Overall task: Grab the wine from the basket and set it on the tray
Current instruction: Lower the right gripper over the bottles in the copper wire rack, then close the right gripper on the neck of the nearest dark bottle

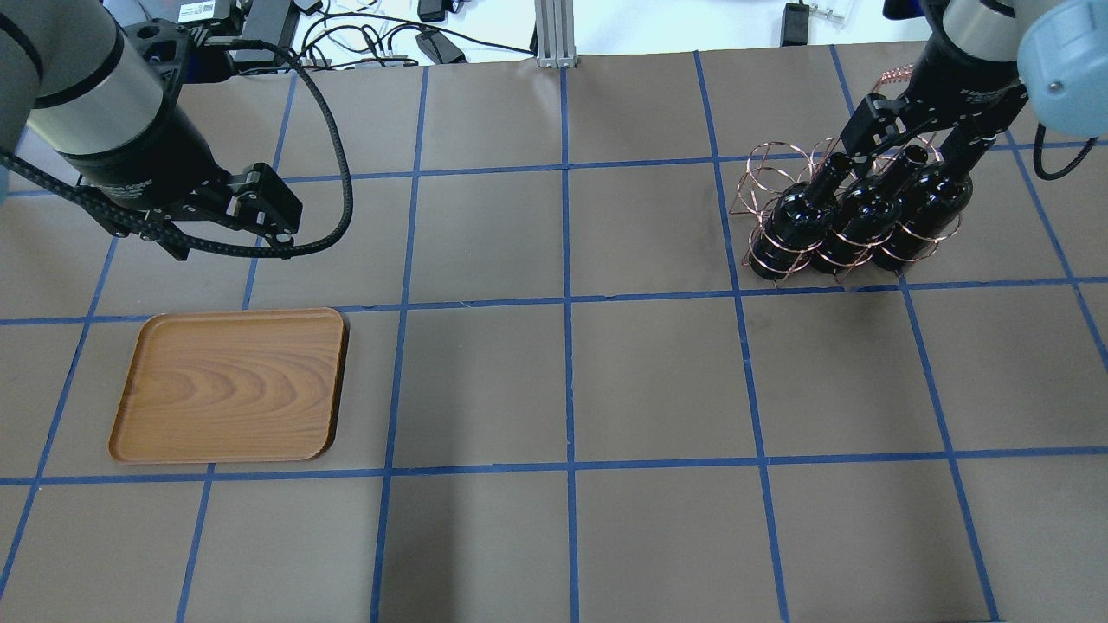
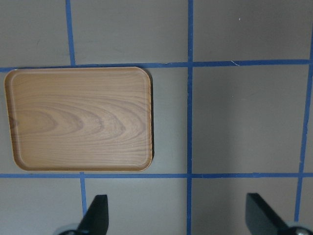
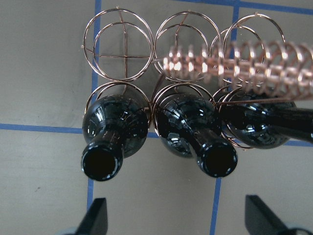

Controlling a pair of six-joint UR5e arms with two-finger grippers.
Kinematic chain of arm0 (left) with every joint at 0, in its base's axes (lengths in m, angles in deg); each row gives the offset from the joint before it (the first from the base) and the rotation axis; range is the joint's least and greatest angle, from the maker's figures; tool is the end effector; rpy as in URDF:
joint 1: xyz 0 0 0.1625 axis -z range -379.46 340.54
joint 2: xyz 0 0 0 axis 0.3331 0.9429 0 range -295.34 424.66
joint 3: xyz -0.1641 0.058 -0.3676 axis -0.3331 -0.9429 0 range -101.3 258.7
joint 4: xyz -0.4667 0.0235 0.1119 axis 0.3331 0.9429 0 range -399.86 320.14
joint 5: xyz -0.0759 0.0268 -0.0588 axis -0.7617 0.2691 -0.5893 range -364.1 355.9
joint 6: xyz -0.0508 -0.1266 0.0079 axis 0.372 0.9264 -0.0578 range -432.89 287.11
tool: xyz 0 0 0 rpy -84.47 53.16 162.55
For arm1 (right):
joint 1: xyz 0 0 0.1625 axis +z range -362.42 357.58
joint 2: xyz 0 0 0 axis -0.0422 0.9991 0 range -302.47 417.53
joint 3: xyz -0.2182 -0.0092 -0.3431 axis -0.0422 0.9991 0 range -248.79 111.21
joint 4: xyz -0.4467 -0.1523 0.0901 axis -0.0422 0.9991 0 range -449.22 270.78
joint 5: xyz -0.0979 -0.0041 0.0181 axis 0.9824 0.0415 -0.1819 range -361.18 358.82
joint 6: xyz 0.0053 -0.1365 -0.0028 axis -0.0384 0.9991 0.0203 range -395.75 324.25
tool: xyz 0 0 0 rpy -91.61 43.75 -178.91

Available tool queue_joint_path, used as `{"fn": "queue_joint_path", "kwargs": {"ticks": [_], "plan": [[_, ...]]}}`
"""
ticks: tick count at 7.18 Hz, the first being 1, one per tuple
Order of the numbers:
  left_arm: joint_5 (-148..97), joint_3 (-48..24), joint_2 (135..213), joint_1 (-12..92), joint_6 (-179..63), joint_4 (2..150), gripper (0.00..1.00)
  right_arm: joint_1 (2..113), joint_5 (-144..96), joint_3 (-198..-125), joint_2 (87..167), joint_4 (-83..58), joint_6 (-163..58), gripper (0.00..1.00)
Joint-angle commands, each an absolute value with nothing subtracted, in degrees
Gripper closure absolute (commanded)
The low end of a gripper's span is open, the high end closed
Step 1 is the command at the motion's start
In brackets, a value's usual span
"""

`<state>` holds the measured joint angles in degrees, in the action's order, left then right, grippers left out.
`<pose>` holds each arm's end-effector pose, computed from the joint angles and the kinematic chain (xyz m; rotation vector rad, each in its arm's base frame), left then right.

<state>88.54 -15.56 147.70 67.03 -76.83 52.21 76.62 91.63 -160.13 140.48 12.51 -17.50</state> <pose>-0.0953 -0.5198 0.4528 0.0111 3.0948 -0.0126 0.0075 -0.6268 0.3683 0.1936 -3.0726 0.0678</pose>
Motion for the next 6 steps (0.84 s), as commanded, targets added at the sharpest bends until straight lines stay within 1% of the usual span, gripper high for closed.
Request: {"fn": "queue_joint_path", "kwargs": {"ticks": [1,5,6], "plan": [[88.6,-15.5,147.7,66.9,-76.9,51.5,0.0,75.5,91.4,-160.2,139.4,13.4,-14.4,0.0],[88.7,-15.5,147.4,66.1,-76.8,51.4,0.0,73.7,91.0,-160.1,136.5,14.7,-14.7,0.0],[88.7,-15.6,147.3,66.1,-76.8,51.4,0.0,73.7,89.1,-160.2,135.8,15.4,-14.8,0.05]]}}
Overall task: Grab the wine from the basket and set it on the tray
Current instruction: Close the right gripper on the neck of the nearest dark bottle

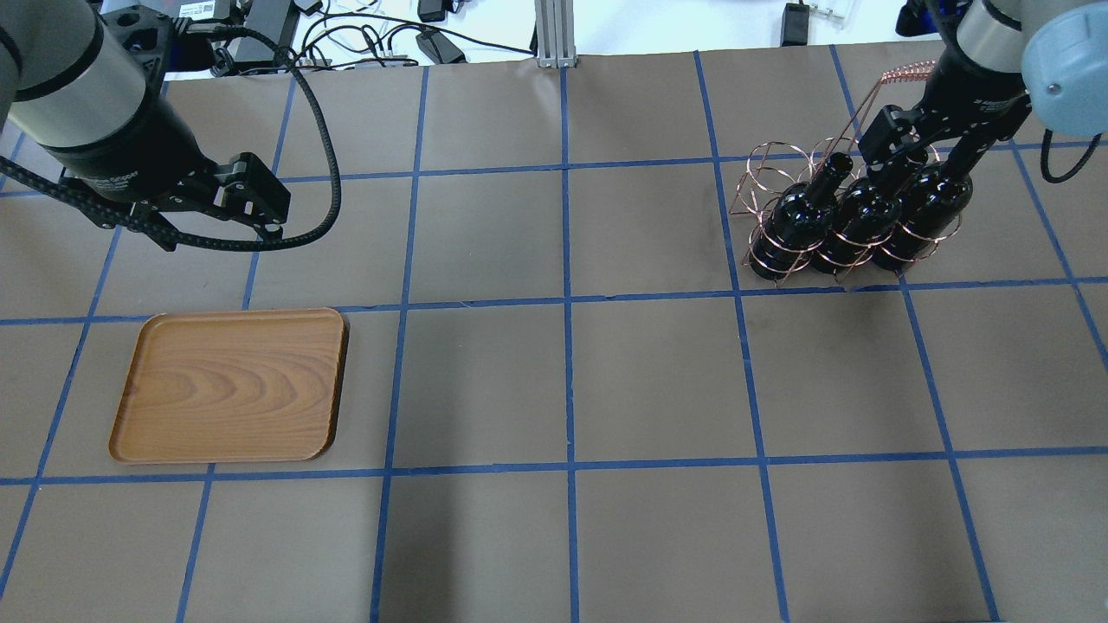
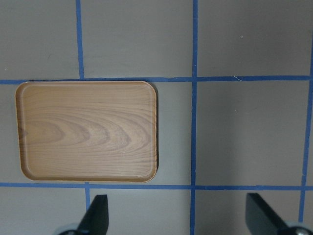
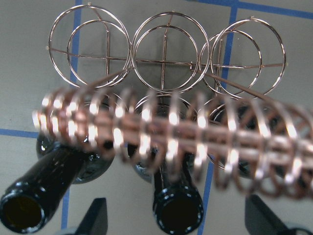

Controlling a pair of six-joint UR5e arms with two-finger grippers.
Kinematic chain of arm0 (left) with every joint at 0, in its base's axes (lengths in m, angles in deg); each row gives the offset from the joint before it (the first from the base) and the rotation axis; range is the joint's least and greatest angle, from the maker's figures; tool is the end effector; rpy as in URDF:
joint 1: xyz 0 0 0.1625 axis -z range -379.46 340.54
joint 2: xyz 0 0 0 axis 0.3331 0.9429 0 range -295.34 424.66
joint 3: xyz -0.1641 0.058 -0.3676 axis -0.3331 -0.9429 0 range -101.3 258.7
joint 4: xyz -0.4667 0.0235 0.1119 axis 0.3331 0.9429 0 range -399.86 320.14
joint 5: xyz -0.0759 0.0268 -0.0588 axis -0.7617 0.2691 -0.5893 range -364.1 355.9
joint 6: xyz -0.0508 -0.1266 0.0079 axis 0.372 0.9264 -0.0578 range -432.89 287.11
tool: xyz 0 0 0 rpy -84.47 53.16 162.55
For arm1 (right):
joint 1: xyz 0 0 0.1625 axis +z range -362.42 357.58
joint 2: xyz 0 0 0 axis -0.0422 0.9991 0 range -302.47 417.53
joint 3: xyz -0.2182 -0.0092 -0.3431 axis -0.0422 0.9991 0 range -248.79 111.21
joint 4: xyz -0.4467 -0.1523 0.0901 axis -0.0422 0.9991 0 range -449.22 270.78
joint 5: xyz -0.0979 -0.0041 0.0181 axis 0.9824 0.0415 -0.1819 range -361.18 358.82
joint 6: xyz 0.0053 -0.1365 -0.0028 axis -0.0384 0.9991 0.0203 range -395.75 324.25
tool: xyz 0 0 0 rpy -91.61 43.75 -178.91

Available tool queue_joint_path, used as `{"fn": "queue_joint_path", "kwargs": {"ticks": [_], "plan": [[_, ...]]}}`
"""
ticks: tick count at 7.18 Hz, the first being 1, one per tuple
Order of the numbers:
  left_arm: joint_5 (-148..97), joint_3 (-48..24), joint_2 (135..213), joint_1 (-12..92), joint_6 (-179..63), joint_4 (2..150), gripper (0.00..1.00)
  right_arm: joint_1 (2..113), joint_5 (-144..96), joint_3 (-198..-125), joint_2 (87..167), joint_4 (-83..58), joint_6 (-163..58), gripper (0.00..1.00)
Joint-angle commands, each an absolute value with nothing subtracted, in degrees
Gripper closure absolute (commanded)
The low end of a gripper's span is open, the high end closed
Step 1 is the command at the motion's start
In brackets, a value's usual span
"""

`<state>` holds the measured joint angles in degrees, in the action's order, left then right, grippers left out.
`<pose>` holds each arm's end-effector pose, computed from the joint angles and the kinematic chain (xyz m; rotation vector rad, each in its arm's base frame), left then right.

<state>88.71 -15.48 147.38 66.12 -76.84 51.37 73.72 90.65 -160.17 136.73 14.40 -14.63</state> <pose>-0.0866 -0.5217 0.4579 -0.0141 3.0899 -0.0451 -0.0259 -0.6429 0.3306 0.1960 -3.0973 0.0223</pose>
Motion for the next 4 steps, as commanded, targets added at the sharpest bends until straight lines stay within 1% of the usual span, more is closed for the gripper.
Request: {"fn": "queue_joint_path", "kwargs": {"ticks": [1,2,4], "plan": [[88.8,-15.6,147.1,66.1,-76.8,51.5,0.0,74.0,88.9,-160.1,135.8,15.5,-15.1,0.09],[88.9,-15.7,147.2,66.1,-76.8,51.5,0.0,74.0,89.0,-160.1,135.6,15.5,-15.0,0.13],[88.9,-15.7,147.3,66.0,-76.8,51.7,0.0,74.0,89.7,-160.1,135.0,14.6,-14.7,0.29]]}}
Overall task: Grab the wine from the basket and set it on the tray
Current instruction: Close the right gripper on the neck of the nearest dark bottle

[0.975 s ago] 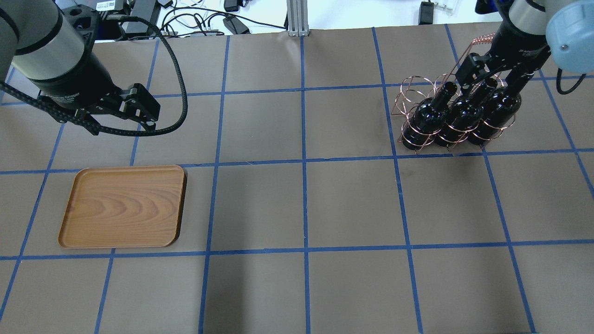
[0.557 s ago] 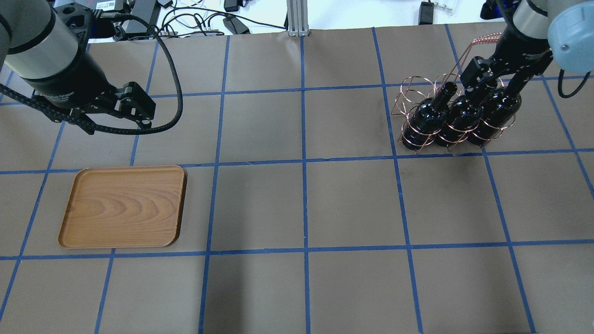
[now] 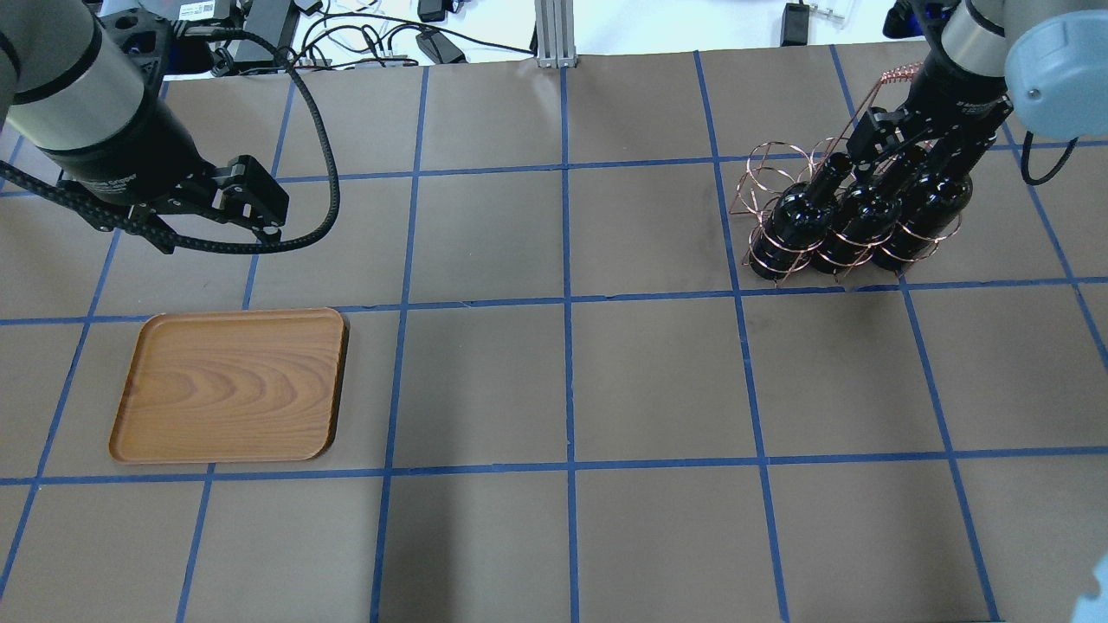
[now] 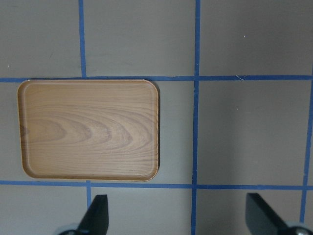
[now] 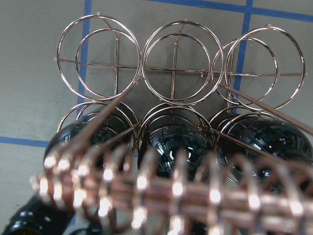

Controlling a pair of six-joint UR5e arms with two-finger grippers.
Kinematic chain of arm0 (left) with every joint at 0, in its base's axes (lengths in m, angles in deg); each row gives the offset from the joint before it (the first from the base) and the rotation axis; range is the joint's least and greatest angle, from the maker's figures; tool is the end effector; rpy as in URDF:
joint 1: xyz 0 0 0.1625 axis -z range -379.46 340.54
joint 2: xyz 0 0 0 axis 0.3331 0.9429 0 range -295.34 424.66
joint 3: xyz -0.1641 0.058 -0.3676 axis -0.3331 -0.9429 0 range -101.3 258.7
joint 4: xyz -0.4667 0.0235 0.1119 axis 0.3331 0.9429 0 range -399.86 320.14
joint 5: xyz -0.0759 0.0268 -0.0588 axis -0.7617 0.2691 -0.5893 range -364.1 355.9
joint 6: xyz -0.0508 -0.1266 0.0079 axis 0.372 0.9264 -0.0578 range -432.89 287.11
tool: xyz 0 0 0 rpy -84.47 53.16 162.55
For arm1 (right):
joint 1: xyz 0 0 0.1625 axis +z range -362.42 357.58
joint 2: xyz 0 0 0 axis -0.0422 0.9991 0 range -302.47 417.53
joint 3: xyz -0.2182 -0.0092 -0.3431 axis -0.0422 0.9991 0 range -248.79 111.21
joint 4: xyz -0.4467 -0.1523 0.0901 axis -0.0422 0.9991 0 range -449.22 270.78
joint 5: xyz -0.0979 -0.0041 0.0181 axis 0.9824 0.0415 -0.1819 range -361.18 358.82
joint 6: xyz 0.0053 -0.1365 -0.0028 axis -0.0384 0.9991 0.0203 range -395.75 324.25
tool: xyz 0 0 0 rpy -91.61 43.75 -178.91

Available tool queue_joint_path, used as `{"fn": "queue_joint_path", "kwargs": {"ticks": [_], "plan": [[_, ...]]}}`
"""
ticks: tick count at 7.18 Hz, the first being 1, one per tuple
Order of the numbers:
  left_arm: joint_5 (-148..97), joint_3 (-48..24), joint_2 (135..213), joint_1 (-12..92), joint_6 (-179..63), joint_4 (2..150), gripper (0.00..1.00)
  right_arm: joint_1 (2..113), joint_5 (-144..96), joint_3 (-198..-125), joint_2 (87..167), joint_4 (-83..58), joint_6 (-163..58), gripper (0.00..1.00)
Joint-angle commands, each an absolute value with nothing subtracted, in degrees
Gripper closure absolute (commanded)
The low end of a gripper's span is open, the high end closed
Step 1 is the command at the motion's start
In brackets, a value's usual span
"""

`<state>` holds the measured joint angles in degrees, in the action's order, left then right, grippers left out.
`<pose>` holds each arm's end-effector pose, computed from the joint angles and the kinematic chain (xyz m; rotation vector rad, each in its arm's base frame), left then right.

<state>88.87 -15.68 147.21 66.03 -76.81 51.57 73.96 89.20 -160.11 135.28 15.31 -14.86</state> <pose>-0.0856 -0.5201 0.4571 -0.0172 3.0875 -0.0385 -0.0214 -0.6501 0.3167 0.1985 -3.1239 0.0220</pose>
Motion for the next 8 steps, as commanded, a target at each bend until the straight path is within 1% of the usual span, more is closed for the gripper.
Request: {"fn": "queue_joint_path", "kwargs": {"ticks": [1,2,3,5,6,7,8], "plan": [[88.0,-15.7,147.2,66.1,-74.9,52.2,0.0,74.0,89.9,-160.1,135.0,14.5,-14.2,0.3],[88.0,-15.5,147.1,66.4,-72.8,52.0,0.0,74.0,90.0,-160.1,135.1,14.6,-13.9,0.3],[87.7,-15.5,147.9,66.6,-72.1,52.1,0.0,74.0,89.9,-160.0,135.1,14.7,-13.9,0.4],[87.3,-15.6,147.8,66.6,-73.0,51.9,0.0,74.0,89.9,-160.0,135.0,14.6,-14.0,0.54],[86.6,-15.5,147.7,66.8,-71.7,51.5,0.0,74.0,90.0,-159.9,135.1,14.1,-14.0,0.76],[87.2,-15.0,147.2,66.7,-71.2,51.5,0.0,74.0,90.8,-159.6,135.2,13.6,-13.9,0.85],[87.4,-15.8,147.3,66.8,-71.3,52.2,0.0,74.0,91.8,-159.3,135.6,13.6,-13.9,0.92]]}}
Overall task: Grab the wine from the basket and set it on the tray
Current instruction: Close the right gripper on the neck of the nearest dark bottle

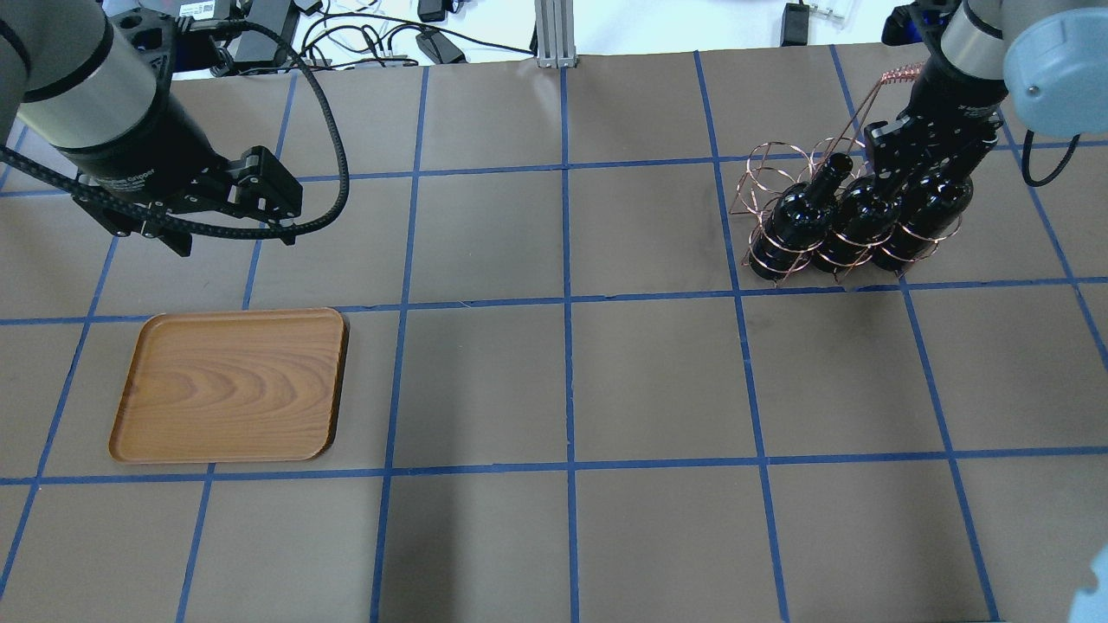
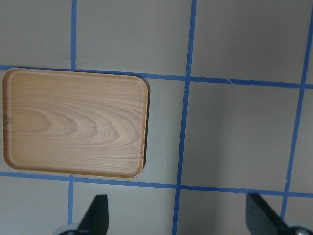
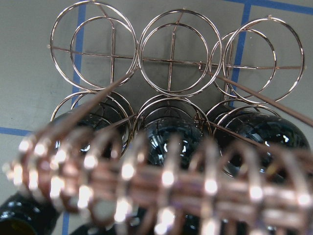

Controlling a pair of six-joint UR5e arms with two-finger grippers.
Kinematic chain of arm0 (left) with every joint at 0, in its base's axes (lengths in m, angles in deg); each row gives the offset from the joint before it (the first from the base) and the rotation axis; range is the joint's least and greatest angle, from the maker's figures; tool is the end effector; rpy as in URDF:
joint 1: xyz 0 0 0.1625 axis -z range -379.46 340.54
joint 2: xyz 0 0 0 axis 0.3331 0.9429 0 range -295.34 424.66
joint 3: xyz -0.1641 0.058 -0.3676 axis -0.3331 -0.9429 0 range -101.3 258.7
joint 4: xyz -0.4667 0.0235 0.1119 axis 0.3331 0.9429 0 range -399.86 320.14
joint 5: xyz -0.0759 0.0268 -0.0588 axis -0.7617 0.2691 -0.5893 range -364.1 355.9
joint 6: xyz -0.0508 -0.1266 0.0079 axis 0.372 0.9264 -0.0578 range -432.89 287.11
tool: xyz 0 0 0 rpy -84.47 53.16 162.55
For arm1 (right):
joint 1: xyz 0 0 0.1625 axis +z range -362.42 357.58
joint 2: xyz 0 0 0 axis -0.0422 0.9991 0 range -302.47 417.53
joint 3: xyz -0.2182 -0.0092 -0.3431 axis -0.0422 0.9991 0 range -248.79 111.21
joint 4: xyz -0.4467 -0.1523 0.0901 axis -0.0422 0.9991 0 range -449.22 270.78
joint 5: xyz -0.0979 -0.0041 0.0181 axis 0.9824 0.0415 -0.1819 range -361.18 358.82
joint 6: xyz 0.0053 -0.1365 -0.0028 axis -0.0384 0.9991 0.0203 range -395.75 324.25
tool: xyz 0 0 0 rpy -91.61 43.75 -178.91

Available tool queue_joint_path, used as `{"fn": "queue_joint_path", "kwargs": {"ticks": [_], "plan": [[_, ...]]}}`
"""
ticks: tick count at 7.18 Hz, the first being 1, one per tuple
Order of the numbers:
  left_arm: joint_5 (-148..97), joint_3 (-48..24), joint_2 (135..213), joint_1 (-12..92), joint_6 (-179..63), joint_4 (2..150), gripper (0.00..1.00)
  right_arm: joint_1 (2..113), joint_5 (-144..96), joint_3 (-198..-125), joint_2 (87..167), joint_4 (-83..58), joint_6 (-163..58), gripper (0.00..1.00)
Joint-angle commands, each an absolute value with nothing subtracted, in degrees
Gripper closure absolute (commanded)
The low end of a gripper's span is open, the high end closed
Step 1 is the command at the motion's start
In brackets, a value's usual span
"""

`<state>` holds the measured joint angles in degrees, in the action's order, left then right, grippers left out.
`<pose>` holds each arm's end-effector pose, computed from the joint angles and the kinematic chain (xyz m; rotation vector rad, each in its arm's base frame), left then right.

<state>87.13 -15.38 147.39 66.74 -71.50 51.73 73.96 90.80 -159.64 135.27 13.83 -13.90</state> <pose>-0.0961 -0.5204 0.4580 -0.1419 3.1160 -0.0431 -0.0247 -0.6477 0.3185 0.2232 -3.1009 -0.0179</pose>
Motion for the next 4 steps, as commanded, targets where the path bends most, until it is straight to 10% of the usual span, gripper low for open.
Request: {"fn": "queue_joint_path", "kwargs": {"ticks": [1,4], "plan": [[87.4,-15.8,146.9,66.8,-71.6,52.3,0.0,74.0,91.9,-158.4,136.2,13.7,-13.9,0.92],[87.0,-15.9,146.8,66.9,-71.4,52.7,0.0,74.7,91.5,-145.0,137.8,-1.0,-14.0,0.96]]}}
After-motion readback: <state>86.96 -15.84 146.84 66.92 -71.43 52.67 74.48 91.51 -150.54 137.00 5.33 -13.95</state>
